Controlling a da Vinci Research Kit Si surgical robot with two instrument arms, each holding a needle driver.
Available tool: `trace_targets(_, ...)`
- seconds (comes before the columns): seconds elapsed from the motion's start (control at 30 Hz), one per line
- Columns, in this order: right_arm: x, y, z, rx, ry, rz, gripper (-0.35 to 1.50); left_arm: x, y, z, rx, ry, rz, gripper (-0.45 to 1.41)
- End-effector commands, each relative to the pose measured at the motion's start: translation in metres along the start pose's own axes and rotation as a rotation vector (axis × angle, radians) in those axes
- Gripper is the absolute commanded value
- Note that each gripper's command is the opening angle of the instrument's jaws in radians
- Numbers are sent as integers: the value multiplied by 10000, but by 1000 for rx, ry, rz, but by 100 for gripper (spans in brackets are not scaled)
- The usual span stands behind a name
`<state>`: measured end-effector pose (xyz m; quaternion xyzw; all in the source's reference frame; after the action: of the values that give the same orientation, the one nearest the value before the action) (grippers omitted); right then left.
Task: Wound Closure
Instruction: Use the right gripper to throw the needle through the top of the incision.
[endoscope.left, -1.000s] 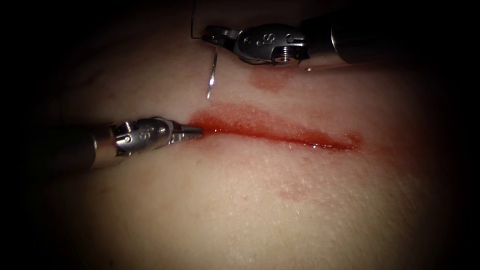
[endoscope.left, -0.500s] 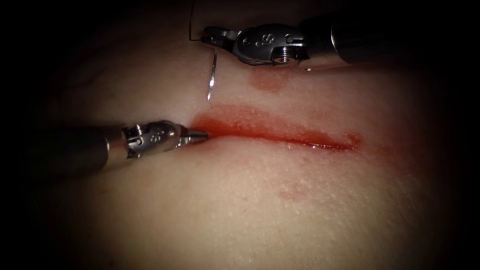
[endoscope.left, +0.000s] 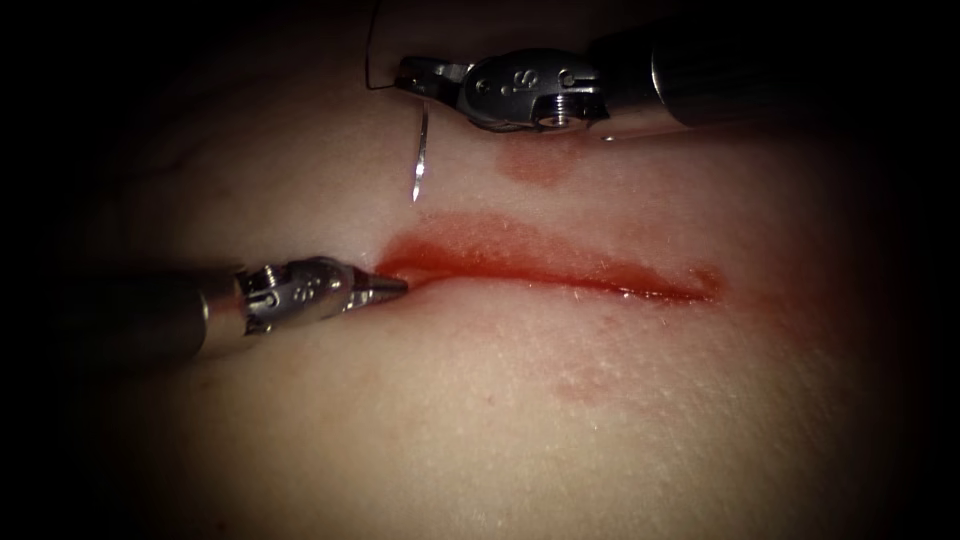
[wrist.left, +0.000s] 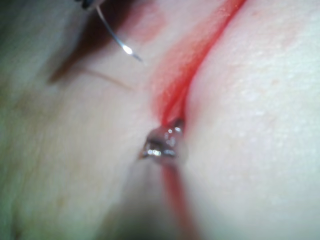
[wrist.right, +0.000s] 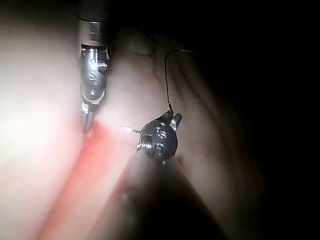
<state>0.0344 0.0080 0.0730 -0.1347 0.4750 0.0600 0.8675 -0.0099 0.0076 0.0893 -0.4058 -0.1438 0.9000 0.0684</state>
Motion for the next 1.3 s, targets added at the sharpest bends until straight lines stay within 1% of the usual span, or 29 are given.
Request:
trace_targets(0.03,-1,-3,7,1,2,0,-35,-1,1,9,-3,2,1,-35)
trace_targets(0.47,-1,-6,6,9,0,-10,-35,-5,8,3,-13,-4,9,-35)
trace_targets(0.77,-1,-16,1,35,-5,-25,-35,-5,10,2,-17,-2,11,-35)
trace_targets(0.97,-5,-14,2,39,-9,-25,-35,-6,9,2,-19,-1,12,-35)
trace_targets(1.3,-12,-12,6,42,-16,-79,-35,-12,5,4,-20,0,7,-35)
